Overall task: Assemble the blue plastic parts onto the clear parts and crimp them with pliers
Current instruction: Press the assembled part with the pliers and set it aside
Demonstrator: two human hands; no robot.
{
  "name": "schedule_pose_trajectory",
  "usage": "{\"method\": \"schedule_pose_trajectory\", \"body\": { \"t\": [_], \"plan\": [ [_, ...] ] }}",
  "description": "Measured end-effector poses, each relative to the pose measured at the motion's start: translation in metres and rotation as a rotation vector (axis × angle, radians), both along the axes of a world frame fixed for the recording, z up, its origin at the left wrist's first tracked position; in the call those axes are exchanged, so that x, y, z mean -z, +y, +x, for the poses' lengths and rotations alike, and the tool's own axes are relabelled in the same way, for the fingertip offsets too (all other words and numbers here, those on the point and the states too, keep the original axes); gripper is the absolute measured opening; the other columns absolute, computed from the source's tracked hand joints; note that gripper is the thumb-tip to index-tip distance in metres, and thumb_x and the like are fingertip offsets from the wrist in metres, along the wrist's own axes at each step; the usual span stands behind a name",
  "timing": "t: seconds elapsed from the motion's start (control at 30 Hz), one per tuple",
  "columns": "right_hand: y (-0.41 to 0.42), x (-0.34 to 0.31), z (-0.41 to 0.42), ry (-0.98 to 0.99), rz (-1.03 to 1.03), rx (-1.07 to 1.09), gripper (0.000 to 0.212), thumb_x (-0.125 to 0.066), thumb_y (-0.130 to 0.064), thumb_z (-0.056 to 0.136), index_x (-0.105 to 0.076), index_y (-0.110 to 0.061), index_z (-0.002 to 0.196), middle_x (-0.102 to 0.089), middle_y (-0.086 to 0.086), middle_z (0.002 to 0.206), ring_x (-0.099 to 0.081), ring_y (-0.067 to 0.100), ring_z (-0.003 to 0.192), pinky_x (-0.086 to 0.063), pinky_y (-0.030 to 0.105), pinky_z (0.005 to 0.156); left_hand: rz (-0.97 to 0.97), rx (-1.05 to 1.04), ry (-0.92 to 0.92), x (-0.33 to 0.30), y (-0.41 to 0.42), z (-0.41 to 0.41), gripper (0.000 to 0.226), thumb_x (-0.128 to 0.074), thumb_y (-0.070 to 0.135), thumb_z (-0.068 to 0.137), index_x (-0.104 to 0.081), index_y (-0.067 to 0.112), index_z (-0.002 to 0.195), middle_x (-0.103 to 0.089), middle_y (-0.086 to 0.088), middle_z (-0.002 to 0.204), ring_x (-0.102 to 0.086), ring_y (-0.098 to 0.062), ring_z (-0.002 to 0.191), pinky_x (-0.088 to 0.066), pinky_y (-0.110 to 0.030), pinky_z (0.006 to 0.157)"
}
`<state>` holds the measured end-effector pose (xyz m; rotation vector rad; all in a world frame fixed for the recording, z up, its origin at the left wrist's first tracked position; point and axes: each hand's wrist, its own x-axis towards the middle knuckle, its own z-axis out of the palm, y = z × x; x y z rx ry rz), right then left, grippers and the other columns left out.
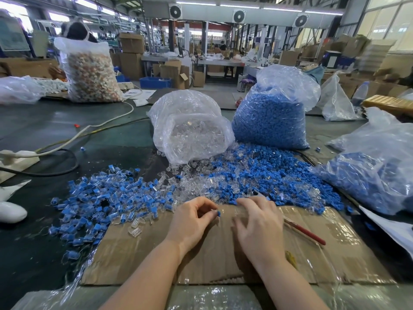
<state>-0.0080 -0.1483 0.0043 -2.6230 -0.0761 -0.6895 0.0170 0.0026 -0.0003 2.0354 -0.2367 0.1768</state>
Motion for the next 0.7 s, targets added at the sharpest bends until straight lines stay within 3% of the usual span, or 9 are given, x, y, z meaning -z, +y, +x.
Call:
{"method": "schedule_pose_trajectory", "body": {
  "t": [0.13, 0.23, 0.43, 0.57, 0.63, 0.7],
  "plan": [
    [-0.033, 0.000, -0.004, 0.425, -0.274, 0.331, 0.070, -0.030, -0.069, 0.086, -0.025, -0.028, 0.143, -0.033, 0.004, 0.147, -0.030, 0.024, 0.135, -0.021, 0.048, 0.110, 0.011, -0.005, 0.001, 0.002, 0.001, 0.001, 0.017, -0.066, 0.014, 0.084, -0.062, 0.030, 0.079, -0.065, 0.010, 0.076, -0.056, 0.007, 0.069, -0.043, -0.006, 0.066],
    [-0.050, 0.004, -0.010, 0.570, -0.322, 0.378, 0.084, -0.015, -0.078, 0.081, -0.009, -0.027, 0.148, -0.025, 0.003, 0.152, -0.027, 0.026, 0.137, -0.019, 0.054, 0.109, -0.001, -0.011, 0.013, 0.001, 0.000, 0.002, 0.019, -0.066, 0.014, 0.084, -0.061, 0.032, 0.078, -0.064, 0.012, 0.076, -0.056, 0.010, 0.069, -0.042, -0.005, 0.066],
    [-0.049, 0.001, -0.015, 0.394, -0.480, 0.322, 0.061, -0.022, -0.060, 0.092, -0.027, -0.023, 0.141, -0.041, -0.001, 0.138, -0.041, 0.022, 0.123, -0.042, 0.035, 0.092, -0.035, -0.033, 0.029, -0.001, 0.001, 0.002, 0.015, -0.066, 0.012, 0.085, -0.062, 0.027, 0.081, -0.064, 0.010, 0.076, -0.055, 0.012, 0.065, -0.041, -0.003, 0.064],
    [-0.043, -0.014, -0.015, 0.392, -0.487, 0.277, 0.040, -0.026, -0.050, 0.097, -0.044, -0.020, 0.117, -0.048, 0.002, 0.122, -0.046, 0.021, 0.110, -0.045, 0.030, 0.085, -0.106, -0.071, 0.069, -0.003, 0.002, 0.004, 0.010, -0.067, 0.011, 0.084, -0.065, 0.021, 0.084, -0.068, 0.005, 0.078, -0.059, 0.005, 0.067, -0.043, -0.005, 0.065],
    [-0.042, -0.019, -0.013, 0.380, -0.421, 0.170, 0.038, -0.024, -0.048, 0.098, -0.046, -0.020, 0.112, -0.050, 0.000, 0.114, -0.047, 0.018, 0.105, -0.045, 0.026, 0.085, -0.189, -0.087, 0.115, -0.006, 0.002, 0.005, 0.008, -0.065, 0.009, 0.084, -0.066, 0.017, 0.085, -0.069, 0.001, 0.081, -0.061, 0.000, 0.068, -0.045, -0.006, 0.062],
    [-0.038, -0.027, -0.010, 0.430, -0.196, 0.003, 0.038, -0.027, -0.044, 0.099, -0.052, -0.018, 0.108, -0.054, -0.003, 0.101, -0.049, 0.014, 0.093, -0.043, 0.025, 0.079, -0.376, -0.106, 0.204, -0.010, 0.002, 0.006, 0.008, -0.064, 0.005, 0.085, -0.066, 0.013, 0.087, -0.069, -0.006, 0.082, -0.063, -0.005, 0.064, -0.048, -0.011, 0.056]
  ]
}}
